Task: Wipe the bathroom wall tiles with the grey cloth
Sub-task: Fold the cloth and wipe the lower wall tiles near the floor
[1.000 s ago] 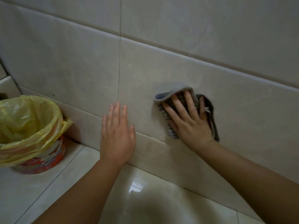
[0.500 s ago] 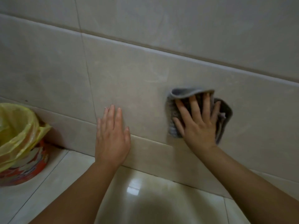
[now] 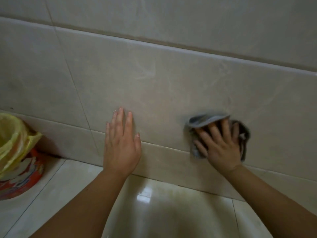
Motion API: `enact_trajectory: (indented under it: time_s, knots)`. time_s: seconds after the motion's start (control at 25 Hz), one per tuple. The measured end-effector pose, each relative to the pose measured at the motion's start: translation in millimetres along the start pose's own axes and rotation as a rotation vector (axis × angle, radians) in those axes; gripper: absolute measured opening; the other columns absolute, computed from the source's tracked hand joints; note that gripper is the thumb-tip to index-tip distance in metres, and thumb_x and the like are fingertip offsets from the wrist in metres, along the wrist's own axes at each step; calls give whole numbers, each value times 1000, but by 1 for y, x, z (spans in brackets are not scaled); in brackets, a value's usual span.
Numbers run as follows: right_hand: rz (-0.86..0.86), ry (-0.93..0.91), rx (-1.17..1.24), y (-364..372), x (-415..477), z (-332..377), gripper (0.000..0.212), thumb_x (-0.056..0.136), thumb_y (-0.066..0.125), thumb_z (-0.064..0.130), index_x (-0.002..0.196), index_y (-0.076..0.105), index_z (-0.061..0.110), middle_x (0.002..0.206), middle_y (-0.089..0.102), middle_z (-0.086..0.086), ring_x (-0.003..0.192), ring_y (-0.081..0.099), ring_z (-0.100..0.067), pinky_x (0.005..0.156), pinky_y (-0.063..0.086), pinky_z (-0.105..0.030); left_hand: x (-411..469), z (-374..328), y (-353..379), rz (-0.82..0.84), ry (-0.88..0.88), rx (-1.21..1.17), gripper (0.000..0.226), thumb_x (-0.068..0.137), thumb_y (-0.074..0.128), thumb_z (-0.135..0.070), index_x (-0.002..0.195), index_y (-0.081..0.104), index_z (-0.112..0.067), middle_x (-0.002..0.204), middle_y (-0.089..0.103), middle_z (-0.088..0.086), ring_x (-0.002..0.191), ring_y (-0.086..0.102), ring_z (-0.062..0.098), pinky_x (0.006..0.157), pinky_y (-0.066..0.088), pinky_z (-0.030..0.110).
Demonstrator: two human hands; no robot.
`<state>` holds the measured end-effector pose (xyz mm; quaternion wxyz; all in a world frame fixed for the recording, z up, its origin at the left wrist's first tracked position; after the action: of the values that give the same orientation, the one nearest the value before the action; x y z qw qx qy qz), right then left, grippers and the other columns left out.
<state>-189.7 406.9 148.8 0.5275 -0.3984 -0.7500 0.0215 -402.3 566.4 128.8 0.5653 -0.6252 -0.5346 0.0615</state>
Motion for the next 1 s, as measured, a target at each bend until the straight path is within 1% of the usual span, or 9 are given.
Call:
enact_trajectory:
  time_s: [0.08, 0.16, 0.32, 0.44, 0.52, 0.68, 0.76, 0.92, 1.0]
  knots:
    - [-132, 197, 3, -12, 41, -13, 44, 95, 50, 43, 135, 48, 24, 141, 34, -13, 138, 15, -42, 116, -3, -54, 1, -5, 2, 7, -26, -17, 65, 96, 38, -29, 154, 22, -6, 163, 14, 18, 152, 10, 30, 123, 15, 50]
    - [-158, 309, 17, -10, 66, 2, 49, 94, 51, 43, 139, 43, 25, 146, 29, -12, 138, 13, -42, 116, -7, -55, 1, -9, 4, 7, -43, -24, 63, 99, 41, -26, 155, 21, -5, 163, 14, 19, 152, 11, 32, 123, 15, 50]
    - [15, -1, 69, 22, 19, 56, 48, 92, 50, 38, 138, 51, 25, 146, 31, -9, 147, 0, -38, 118, -5, -55, -5, -7, 4, 20, -38, -10, 66, 98, 50, -26, 155, 22, -8, 163, 14, 19, 152, 11, 33, 121, 18, 53]
    - [27, -98, 41, 20, -11, 38, 42, 94, 48, 39, 133, 53, 26, 139, 40, -7, 145, 10, -36, 119, 2, -52, -8, -8, 4, 3, -50, -5, 64, 99, 45, -30, 155, 23, -9, 163, 15, 19, 151, 13, 33, 120, 22, 54]
    - [-44, 41, 24, 7, 3, 16, 40, 95, 49, 43, 131, 50, 26, 138, 40, -8, 140, 16, -37, 117, 5, -53, -2, -13, 2, -21, -57, -26, 68, 95, 45, -34, 154, 24, -9, 163, 16, 19, 151, 15, 34, 120, 22, 53]
    - [-165, 348, 24, -2, 49, 13, 50, 94, 51, 47, 138, 43, 25, 145, 30, -12, 137, 15, -43, 117, -6, -55, 2, -22, 3, -21, -37, -53, 70, 97, 53, -32, 156, 19, -11, 164, 12, 17, 152, 11, 33, 123, 16, 49]
    - [-134, 266, 35, 7, 53, 35, 51, 91, 53, 44, 138, 44, 26, 144, 31, -11, 138, 11, -41, 116, -7, -56, 0, -21, 4, -22, -13, -32, 72, 97, 53, -33, 156, 18, -12, 164, 11, 18, 152, 11, 33, 122, 15, 50]
    - [81, -163, 40, 30, -16, 49, 41, 91, 50, 37, 129, 60, 26, 142, 37, -8, 146, 4, -38, 118, -5, -52, 1, -14, 2, -53, -44, -35, 72, 97, 54, -32, 156, 18, -10, 163, 12, 21, 150, 14, 38, 121, 17, 53]
    - [100, -137, -7, 20, -36, 14, 35, 93, 51, 40, 122, 67, 27, 139, 40, -6, 142, 16, -37, 118, 3, -52, 3, -18, 0, -91, -55, -65, 72, 96, 57, -29, 155, 19, -8, 161, 14, 24, 148, 17, 41, 120, 19, 56]
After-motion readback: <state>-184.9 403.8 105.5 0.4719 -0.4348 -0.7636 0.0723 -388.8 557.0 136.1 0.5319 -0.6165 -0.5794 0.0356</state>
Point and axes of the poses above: each hand's wrist, its own x-axis towards the middle knuckle, its own y-axis out of the palm, z = x × y, the point moved 6 cm from there along x, towards the middle knuckle
